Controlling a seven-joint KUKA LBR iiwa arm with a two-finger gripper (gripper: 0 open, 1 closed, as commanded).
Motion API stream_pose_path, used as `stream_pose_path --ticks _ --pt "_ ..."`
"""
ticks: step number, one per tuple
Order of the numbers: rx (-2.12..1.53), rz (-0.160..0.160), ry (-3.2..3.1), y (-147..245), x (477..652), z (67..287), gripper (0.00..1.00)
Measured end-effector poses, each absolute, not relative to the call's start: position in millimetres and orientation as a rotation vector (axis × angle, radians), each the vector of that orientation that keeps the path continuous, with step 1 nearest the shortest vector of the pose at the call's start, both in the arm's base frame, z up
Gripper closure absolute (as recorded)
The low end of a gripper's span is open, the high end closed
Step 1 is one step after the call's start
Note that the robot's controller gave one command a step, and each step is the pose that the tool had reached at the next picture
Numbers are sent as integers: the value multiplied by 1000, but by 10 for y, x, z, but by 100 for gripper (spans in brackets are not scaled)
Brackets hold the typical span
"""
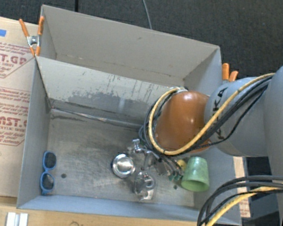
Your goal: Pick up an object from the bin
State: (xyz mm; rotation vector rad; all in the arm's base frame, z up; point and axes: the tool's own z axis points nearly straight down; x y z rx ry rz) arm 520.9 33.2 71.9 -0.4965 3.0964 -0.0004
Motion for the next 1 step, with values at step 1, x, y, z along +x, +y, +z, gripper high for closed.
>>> stream_pose_path --ticks 1 --pt "-281 -2 3126 558 5250 719 0"
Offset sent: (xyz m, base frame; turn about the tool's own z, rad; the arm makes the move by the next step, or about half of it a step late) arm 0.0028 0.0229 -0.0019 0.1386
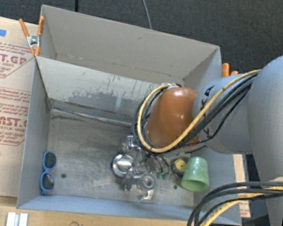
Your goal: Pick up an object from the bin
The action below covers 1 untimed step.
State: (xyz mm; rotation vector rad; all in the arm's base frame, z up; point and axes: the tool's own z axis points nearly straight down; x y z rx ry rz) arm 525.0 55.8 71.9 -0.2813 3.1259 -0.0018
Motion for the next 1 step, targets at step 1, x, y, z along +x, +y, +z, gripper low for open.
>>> stream_pose_path --ticks 1 --pt "-281 0 3127 560 5252 728 100"
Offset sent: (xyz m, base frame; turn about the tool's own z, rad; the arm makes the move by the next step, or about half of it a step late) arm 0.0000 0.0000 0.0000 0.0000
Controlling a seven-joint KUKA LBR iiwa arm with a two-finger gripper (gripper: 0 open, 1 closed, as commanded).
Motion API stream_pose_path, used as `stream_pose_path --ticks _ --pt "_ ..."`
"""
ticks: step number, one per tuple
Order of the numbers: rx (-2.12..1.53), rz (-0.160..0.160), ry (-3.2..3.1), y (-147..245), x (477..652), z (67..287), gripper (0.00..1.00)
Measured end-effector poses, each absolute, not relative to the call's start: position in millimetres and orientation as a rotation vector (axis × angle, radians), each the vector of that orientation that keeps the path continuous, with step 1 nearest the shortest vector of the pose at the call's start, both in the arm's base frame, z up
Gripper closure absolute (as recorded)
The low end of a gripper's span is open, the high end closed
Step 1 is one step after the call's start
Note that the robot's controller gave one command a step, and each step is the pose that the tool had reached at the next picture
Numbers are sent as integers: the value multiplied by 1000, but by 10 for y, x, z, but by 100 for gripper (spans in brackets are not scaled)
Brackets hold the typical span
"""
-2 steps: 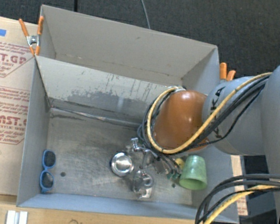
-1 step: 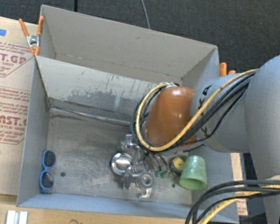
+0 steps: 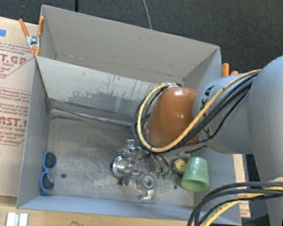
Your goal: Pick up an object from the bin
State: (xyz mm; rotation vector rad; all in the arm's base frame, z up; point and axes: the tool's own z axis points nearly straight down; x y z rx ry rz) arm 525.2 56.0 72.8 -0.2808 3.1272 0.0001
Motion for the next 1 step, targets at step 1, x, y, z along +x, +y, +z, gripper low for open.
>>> stream_pose_path --ticks 1 --pt "-459 0 3097 606 5220 2435 100"
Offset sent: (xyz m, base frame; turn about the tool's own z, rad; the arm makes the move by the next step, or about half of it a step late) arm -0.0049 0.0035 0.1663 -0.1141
